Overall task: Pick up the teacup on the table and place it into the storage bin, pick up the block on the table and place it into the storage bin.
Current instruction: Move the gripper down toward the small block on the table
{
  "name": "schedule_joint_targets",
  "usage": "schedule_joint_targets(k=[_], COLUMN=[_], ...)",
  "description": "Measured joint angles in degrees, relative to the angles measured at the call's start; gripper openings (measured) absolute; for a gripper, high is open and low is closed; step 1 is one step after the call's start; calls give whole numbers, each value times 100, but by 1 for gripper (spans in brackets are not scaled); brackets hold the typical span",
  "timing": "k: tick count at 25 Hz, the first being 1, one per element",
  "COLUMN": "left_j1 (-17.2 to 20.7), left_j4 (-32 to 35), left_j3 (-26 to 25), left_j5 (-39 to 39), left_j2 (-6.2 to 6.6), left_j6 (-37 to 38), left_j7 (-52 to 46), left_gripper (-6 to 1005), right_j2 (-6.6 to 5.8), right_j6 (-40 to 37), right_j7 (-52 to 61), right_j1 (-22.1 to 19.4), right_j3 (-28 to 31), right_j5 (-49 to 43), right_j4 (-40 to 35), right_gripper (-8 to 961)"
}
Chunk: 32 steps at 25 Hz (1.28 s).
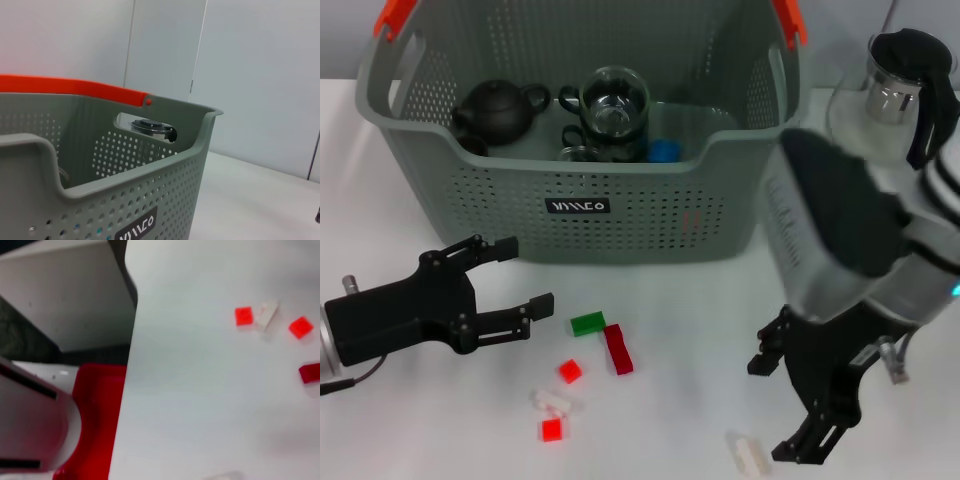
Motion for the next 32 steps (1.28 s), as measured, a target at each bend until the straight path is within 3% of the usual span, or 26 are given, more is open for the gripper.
schedule_joint_targets(k=[17,32], left_j1=[70,82], left_j4=[-31,-28], left_j3=[-141,-141], left_j5=[-1,-1], left_j2=[-30,-30], left_j6=[-23,1], left_j7=[34,37], left_gripper=[905,905], right_j2=[38,51], right_j6=[1250,1906], right_j7=[606,761], right_j1=[363,350], right_j3=[-2073,-2821], right_j5=[-182,-269], right_j4=[695,818], right_gripper=[879,816])
